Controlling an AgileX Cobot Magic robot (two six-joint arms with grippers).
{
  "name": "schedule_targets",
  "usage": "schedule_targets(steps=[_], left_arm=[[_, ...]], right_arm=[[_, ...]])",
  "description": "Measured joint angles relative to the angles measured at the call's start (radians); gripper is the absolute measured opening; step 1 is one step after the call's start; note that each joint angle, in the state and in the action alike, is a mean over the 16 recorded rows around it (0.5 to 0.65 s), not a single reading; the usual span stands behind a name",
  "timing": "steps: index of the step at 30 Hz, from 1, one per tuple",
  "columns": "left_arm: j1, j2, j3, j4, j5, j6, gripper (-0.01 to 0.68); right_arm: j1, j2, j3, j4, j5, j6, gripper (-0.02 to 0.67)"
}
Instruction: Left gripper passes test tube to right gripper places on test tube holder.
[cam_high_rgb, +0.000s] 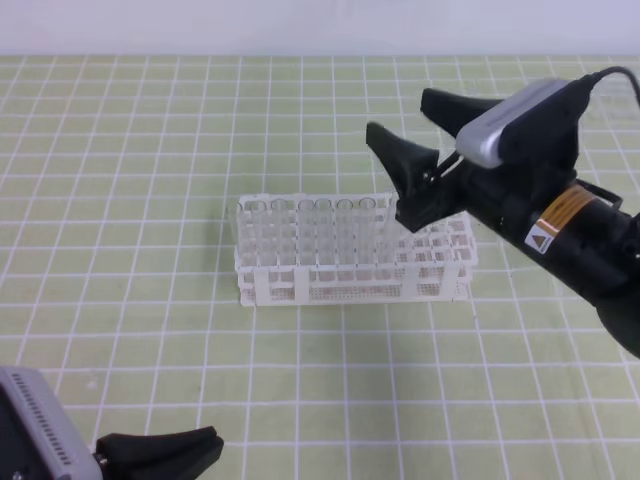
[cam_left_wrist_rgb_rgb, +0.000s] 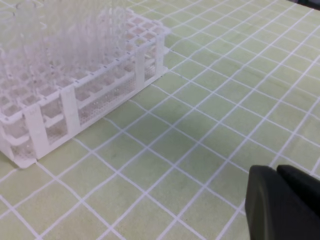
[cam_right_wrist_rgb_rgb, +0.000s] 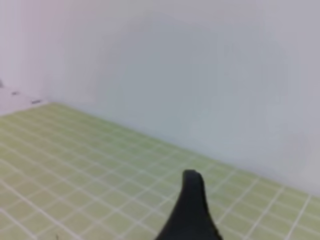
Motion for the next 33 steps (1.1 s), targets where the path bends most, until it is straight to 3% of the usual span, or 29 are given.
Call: schedule_targets(steps=[20,33], left_arm=[[0.000,0.001,0.000,0.001,-0.002,0.000,0.000],[0.031,-0.007,0.000,0.000,-0.001,0.000,0.000]], right_arm=[[0.000,-0.152,0.001,-0.048,0.142,0.008,0.015],[0.000,-0.601,0.009,-0.253,0.603,0.088,-0.001]])
